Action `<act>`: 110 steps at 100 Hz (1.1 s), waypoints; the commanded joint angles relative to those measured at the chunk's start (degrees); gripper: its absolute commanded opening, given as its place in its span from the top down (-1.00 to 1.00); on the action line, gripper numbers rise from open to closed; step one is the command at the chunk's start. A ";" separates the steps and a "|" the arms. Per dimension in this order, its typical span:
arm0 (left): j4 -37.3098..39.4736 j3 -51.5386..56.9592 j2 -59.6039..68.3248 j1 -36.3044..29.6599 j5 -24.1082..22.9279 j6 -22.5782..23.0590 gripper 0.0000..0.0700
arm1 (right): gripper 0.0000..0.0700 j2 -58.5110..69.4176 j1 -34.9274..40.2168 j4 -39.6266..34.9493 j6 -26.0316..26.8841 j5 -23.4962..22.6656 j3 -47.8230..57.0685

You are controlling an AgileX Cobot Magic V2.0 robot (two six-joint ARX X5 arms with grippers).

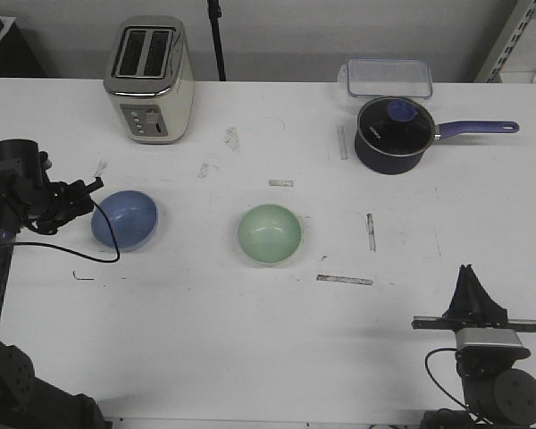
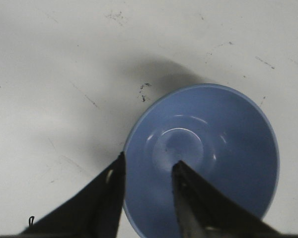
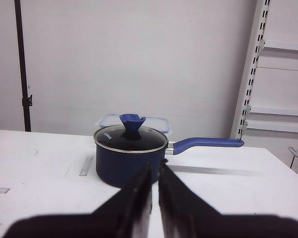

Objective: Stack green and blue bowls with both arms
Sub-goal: 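Lower the left gripper and grasp the rim of the blue bowl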

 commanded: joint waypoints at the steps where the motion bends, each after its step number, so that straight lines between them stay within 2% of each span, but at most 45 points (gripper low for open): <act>1: 0.04 1.29 2.05 0.20 -0.11 -0.68 0.03 | 0.96 -0.09 0.09 0.68 0.96 -0.02 0.17; 6: -0.04 1.27 2.47 0.20 -0.11 -0.66 -0.03 | 0.96 -0.09 0.09 0.66 0.96 -0.02 0.17; 13: -0.07 1.27 3.28 0.20 -0.15 -0.59 -0.27 | 0.96 -0.09 0.09 0.66 0.96 -0.02 0.17; 20: -0.09 1.27 4.17 0.20 -0.44 -0.17 -0.43 | 0.96 -0.09 0.09 0.68 0.96 -0.02 0.17; 37: -0.13 1.27 7.23 0.13 -0.52 2.10 -0.41 | 0.96 -0.09 0.09 0.66 0.96 -0.02 0.17; 80: 0.13 1.27 12.31 -0.26 -0.55 3.67 -0.38 | 0.96 -0.09 0.09 0.66 0.96 -0.02 0.17; 85: 0.13 1.27 12.57 -0.42 -0.55 3.67 -0.30 | 0.96 -0.09 0.09 0.66 0.96 -0.02 0.17; 98: 0.24 1.27 13.68 -1.01 -0.55 4.07 0.21 | 0.96 -0.09 0.09 0.66 0.96 -0.02 0.17; 110: 0.13 1.27 14.08 -1.73 -0.57 4.04 0.51 | 0.96 -0.09 0.09 0.66 0.96 -0.02 0.17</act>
